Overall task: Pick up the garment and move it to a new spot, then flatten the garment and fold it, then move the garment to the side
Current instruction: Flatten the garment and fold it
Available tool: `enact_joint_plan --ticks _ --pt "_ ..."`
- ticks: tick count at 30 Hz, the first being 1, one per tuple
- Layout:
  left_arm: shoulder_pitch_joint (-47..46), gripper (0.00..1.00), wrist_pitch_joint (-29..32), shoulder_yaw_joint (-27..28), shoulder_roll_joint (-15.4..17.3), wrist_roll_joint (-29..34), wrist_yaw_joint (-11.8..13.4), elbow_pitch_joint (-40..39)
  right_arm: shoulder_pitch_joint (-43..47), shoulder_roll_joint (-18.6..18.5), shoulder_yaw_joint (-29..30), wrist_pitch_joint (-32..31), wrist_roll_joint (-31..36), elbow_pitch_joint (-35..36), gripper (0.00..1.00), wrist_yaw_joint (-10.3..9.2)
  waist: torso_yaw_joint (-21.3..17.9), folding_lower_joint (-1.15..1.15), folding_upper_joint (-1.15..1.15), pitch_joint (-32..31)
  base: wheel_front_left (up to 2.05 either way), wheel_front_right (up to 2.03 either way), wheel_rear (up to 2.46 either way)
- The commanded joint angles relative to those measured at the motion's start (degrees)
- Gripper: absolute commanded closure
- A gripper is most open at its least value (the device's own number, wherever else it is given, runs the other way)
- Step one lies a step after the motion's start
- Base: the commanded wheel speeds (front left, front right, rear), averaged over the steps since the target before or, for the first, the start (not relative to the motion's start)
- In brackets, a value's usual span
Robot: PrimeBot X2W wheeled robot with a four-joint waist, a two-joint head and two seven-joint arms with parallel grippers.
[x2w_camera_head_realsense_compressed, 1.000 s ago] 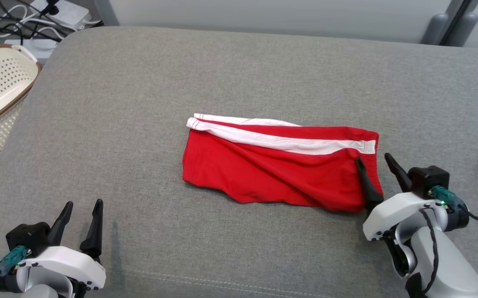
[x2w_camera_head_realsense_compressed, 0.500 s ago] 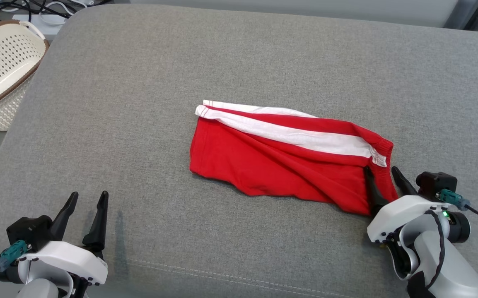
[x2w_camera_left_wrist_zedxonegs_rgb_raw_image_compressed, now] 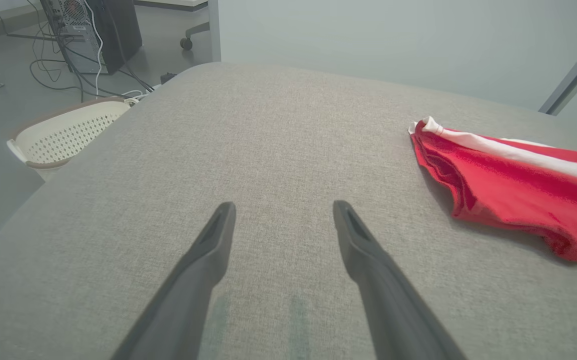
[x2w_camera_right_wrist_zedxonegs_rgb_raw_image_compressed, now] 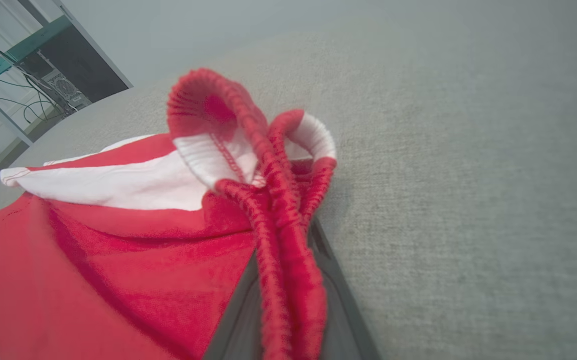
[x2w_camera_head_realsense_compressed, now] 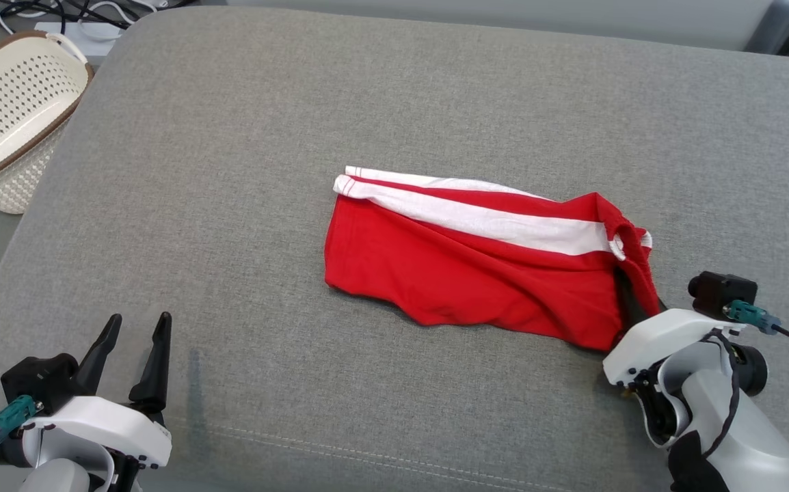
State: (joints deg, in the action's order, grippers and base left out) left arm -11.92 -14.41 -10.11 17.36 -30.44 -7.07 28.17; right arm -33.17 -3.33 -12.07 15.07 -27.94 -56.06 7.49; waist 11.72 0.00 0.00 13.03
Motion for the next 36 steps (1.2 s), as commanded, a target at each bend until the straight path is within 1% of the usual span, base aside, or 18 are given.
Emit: enact_joint_plan --ticks 1,4,5,6,8,10,12,14,15,18,21,23,25,27,30,36 --pt "-1.0 0.00 -0.6 2.4 2.1 -0.1 -0.4 -1.2 0.2 0.5 0.1 -0.1 1.0 0.5 1.00 0.00 -0.5 0.00 0.00 -0.5 0.00 0.00 0.00" --pt "-0.2 0.00 -0.6 2.8 1.6 0.0 -0.4 -1.2 0.4 0.5 5.7 -0.1 5.6 0.6 1.00 0.00 -1.7 0.00 0.00 -1.4 0.00 0.00 0.00" --pt "0.1 0.00 -0.6 2.9 1.5 0.2 -0.4 -1.2 0.5 0.5 7.7 -0.1 7.5 0.7 1.00 0.00 -2.2 0.00 0.00 -1.6 0.00 0.00 0.00" --pt "0.6 0.00 -0.6 2.8 0.9 0.3 -0.4 -1.2 0.9 0.5 11.7 -0.1 11.2 1.1 1.00 0.00 -3.1 0.00 0.00 -2.1 0.00 0.00 0.00" --pt "1.0 0.00 -0.6 2.8 0.5 0.4 -0.4 -1.1 1.4 0.5 15.3 -0.1 14.9 1.6 1.00 0.00 -3.9 0.00 0.00 -2.5 0.00 0.00 0.00" --pt "1.3 0.00 -0.6 2.5 0.1 0.6 -0.4 -0.9 1.6 0.5 18.0 -0.1 17.6 2.2 1.00 0.00 -4.6 0.00 0.00 -2.7 0.00 0.00 0.00" --pt "1.7 0.00 -0.6 2.1 -0.3 0.7 -0.4 -0.8 1.3 0.5 18.7 -0.1 18.5 3.0 1.00 0.00 -5.2 0.00 0.00 -2.8 0.00 0.00 0.00" --pt "2.0 0.00 -0.6 1.4 -0.5 0.8 -0.4 -0.7 0.5 0.5 16.2 -0.1 16.3 3.8 1.00 0.00 -5.6 0.00 0.00 -2.9 0.00 0.00 0.00" --pt "2.1 0.00 -0.6 1.0 -0.6 0.8 -0.4 -0.5 0.1 0.5 13.3 -0.6 13.9 4.6 1.00 0.00 -5.8 0.00 0.00 -3.0 0.00 0.00 0.00" --pt "2.5 0.00 -0.6 -0.5 -1.3 0.0 -0.4 -0.1 -0.2 0.5 2.3 -4.1 3.2 9.5 1.00 0.00 -6.2 0.00 0.00 -3.2 0.00 0.00 0.00" --pt "2.6 0.00 -0.6 -2.5 -1.6 -0.3 -0.4 -0.3 0.0 0.5 -7.1 -8.0 -5.3 15.9 1.00 0.00 -6.1 0.00 0.00 -3.1 0.00 0.00 0.00" --pt "2.4 0.00 -0.6 -3.6 -1.7 -0.5 -0.4 -0.3 -0.4 0.5 -11.6 -9.9 -8.4 19.0 1.00 0.00 -5.6 0.00 0.00 -3.1 0.00 0.00 0.00" --pt "2.2 0.00 -0.6 -4.6 -1.9 -0.6 -0.4 -0.4 -1.1 0.5 -15.0 -11.4 -11.0 20.6 1.00 0.00 -4.8 0.00 0.00 -2.9 0.00 0.00 0.00" --pt "2.0 0.00 -0.6 -5.8 -1.8 -0.7 -0.4 -0.6 -2.3 0.5 -17.6 -12.1 -12.4 20.6 1.00 0.00 -3.8 0.00 0.00 -2.7 0.00 0.00 0.00" --pt "1.6 0.00 -0.6 -6.9 -1.6 -1.0 -0.4 -0.8 -4.5 0.5 -20.2 -11.8 -14.4 18.7 1.00 0.00 -1.7 0.00 0.00 -2.5 0.00 0.00 0.00" --pt "1.0 0.00 -0.6 -8.8 -1.8 -1.9 -0.4 -0.9 -9.4 0.5 -23.0 -9.4 -16.4 9.9 1.00 0.00 3.0 0.00 0.00 -1.9 0.00 0.00 0.00"
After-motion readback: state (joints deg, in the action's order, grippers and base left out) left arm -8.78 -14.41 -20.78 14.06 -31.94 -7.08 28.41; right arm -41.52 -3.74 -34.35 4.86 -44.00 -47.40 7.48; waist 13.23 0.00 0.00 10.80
